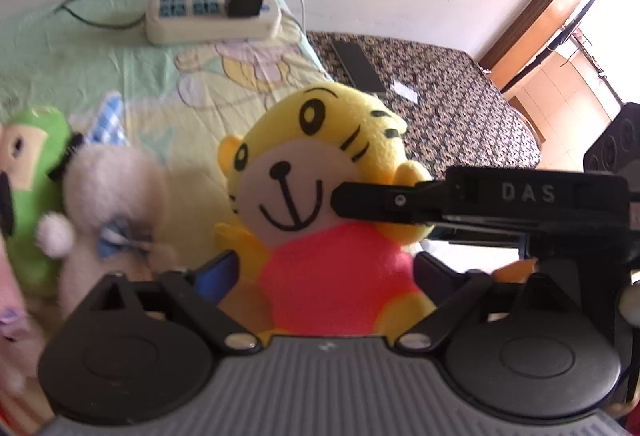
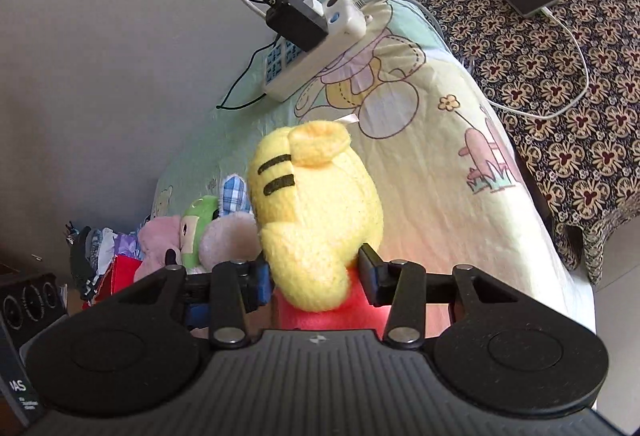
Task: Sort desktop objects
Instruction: 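Hold the yellow tiger plush with both grippers and carry it toward the red box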
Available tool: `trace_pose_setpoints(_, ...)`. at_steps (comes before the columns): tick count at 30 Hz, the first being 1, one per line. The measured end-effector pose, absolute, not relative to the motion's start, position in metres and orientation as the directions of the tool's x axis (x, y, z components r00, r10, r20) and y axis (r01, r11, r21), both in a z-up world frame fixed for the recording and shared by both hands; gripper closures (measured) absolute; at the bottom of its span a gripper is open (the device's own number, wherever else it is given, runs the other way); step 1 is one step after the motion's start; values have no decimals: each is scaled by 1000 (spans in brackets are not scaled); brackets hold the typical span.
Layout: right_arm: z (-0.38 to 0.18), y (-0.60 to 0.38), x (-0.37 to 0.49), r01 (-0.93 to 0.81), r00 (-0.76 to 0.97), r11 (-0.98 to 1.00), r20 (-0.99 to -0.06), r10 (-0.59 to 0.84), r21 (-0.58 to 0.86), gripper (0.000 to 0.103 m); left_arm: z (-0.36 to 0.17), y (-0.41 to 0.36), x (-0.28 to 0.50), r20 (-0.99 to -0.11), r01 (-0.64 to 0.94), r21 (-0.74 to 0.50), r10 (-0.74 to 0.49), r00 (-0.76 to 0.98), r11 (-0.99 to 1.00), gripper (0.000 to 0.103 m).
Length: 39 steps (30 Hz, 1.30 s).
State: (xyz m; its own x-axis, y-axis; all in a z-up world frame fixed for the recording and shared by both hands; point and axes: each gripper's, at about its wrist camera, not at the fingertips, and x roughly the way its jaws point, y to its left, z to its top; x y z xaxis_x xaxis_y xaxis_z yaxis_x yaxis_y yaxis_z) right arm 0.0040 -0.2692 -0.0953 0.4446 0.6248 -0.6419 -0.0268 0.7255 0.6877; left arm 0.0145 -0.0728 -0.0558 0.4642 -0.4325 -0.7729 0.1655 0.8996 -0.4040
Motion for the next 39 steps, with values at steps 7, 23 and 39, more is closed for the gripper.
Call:
trace_pose_setpoints(7,-89,-276,-11,-19,460,714,-628,627,700,58,-62,-78,10,-771,181,-421,-456,444,889,32)
trace_pose_setpoints(23,-15,-243,-75,-177,536,696,-525,661,696,58,10,-47,-63,-667,224,-408,-457,588,885,37)
trace_pose_setpoints(39,45,-105,-122,-346,556,667,-428,712,660,58,60,96,-142,-560,207,-377,-400,726,903,37)
